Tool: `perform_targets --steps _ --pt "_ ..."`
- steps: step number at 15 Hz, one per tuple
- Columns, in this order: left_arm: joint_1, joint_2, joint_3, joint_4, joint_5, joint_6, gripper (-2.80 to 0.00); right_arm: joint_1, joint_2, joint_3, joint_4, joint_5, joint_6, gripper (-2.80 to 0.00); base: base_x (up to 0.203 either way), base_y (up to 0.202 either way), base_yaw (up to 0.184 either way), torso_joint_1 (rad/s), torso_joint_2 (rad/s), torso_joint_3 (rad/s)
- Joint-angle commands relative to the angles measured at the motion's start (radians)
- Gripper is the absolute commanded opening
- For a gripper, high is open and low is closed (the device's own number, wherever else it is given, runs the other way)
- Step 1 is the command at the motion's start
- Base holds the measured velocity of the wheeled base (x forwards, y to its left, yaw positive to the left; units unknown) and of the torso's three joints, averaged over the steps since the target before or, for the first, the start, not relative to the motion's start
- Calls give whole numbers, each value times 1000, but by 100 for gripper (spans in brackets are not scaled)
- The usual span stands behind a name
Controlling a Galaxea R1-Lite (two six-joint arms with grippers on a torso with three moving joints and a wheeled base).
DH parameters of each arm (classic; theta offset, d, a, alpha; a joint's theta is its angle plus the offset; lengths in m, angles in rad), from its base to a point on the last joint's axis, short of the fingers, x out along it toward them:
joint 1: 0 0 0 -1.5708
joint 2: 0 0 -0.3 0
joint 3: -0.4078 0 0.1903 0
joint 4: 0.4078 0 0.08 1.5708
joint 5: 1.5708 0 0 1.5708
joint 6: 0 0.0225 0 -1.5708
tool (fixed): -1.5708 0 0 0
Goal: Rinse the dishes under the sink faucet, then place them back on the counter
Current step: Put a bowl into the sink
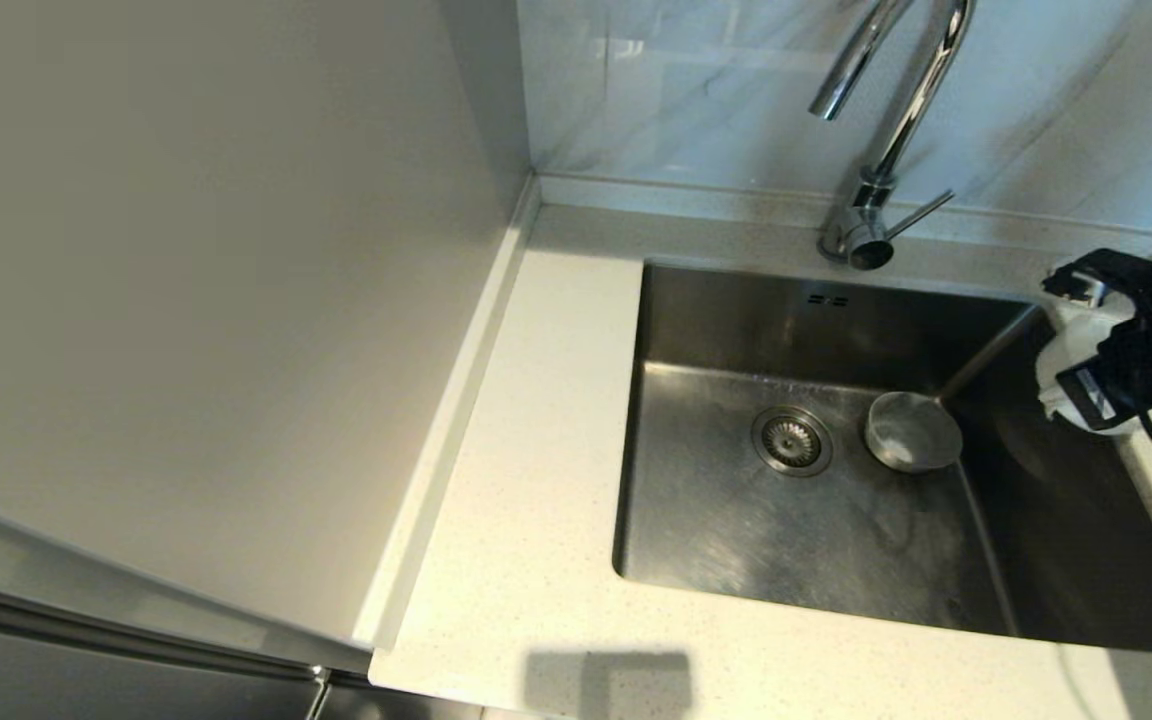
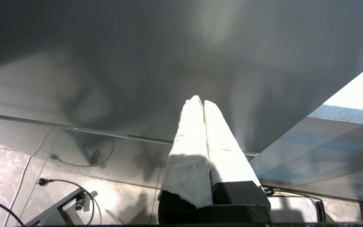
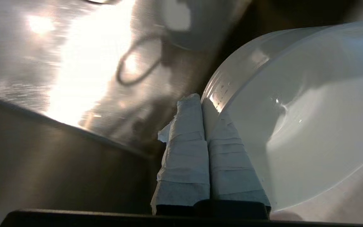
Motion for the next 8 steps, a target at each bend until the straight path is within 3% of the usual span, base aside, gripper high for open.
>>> perform_targets --steps 1,4,8 --pt "0 -3 0 -1 0 -1 -280 119 -116 197 -151 2 -4 -280 0 0 0 0 0 0" --pt "0 -3 0 -1 0 -1 -280 233 -134 409 -424 3 -40 -280 0 0 0 0 0 0" --pt "0 -3 0 -1 -1 -1 -280 251 13 468 -629 4 -152 -280 0 0 0 0 0 0"
